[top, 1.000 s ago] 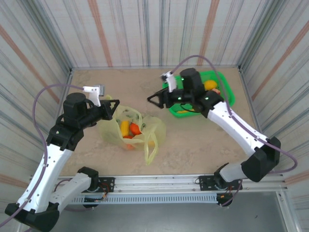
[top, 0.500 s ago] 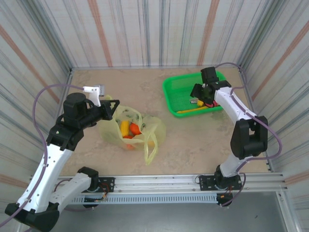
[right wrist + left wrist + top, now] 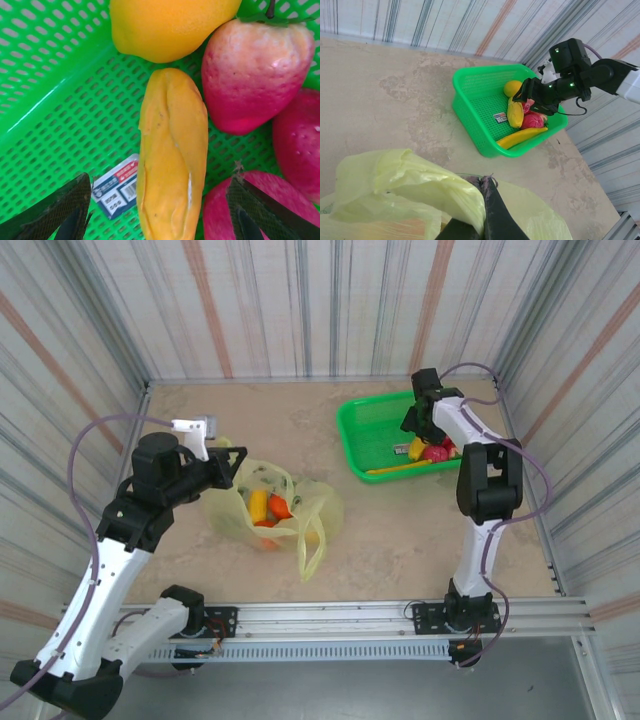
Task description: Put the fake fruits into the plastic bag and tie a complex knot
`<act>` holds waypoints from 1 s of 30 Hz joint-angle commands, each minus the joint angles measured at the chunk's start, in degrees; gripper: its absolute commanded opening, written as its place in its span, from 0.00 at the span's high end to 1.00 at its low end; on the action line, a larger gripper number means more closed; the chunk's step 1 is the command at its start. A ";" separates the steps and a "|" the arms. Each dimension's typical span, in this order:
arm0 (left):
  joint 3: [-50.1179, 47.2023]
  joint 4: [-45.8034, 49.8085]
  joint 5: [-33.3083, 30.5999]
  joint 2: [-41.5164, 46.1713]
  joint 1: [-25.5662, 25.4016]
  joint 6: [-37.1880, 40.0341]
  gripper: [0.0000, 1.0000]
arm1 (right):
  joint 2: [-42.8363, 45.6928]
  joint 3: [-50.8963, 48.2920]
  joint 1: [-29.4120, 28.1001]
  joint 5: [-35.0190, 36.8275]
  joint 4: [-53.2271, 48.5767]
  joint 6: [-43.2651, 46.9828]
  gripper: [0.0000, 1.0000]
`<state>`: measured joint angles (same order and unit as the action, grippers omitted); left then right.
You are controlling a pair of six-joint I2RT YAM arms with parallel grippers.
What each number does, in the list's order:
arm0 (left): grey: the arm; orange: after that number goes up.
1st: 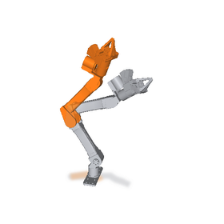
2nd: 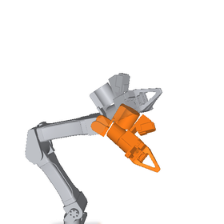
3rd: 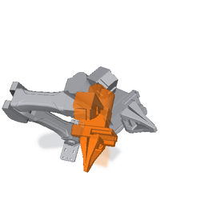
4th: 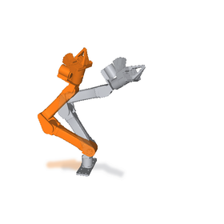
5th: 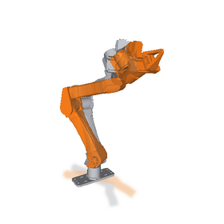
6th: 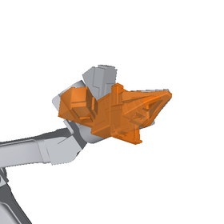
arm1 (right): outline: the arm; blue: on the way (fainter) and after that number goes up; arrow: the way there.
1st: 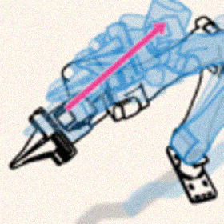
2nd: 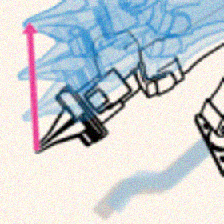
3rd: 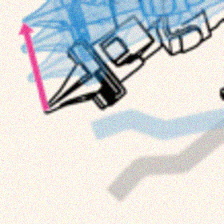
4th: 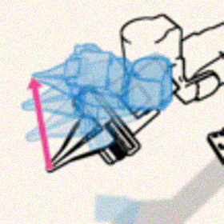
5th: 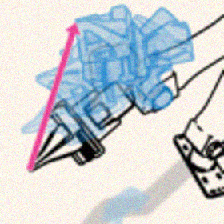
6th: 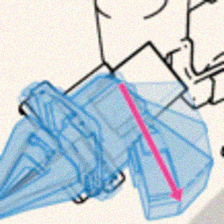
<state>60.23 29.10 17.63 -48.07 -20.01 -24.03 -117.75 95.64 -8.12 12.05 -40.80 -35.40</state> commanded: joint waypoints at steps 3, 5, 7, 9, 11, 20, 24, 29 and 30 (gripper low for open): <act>-0.21 -0.37 -0.73 1.23 -0.49 0.00 1.00 | -5.25 3.09 0.65 -1.70 -1.91 2.09 0.30; -0.02 0.02 -0.83 1.44 -0.52 0.11 1.00 | -7.02 4.16 0.90 -3.05 -1.61 2.68 0.32; 0.22 0.16 -0.79 1.53 -0.47 -0.19 1.00 | -8.47 5.15 1.07 -4.16 -1.34 3.21 0.36; 0.31 0.17 -0.48 1.59 -0.47 -0.49 1.00 | -9.48 5.56 1.11 -5.13 -1.01 3.54 0.40; 0.41 0.13 -0.31 1.66 -0.47 -0.58 1.00 | -9.78 6.04 1.13 -5.90 -1.05 4.02 0.49; 1.04 0.69 -0.83 1.41 -0.47 -0.15 1.00 | 0.92 3.45 -0.03 -7.64 1.88 7.95 0.58; 1.73 0.78 -1.25 0.92 -0.47 0.20 1.00 | 10.81 -0.47 -2.14 -13.92 6.50 11.54 0.57; 2.09 0.60 -1.37 0.36 -0.49 0.30 1.00 | 24.68 -10.40 -5.47 -30.89 19.35 14.65 0.56; 2.15 0.60 -1.32 0.28 -0.48 0.31 1.00 | 27.16 -12.32 -6.57 -34.99 22.07 14.74 0.56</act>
<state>60.64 29.39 17.23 -47.62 -20.01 -24.23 -96.49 87.53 -12.67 -9.15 -27.40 -23.81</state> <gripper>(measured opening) 0.056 0.439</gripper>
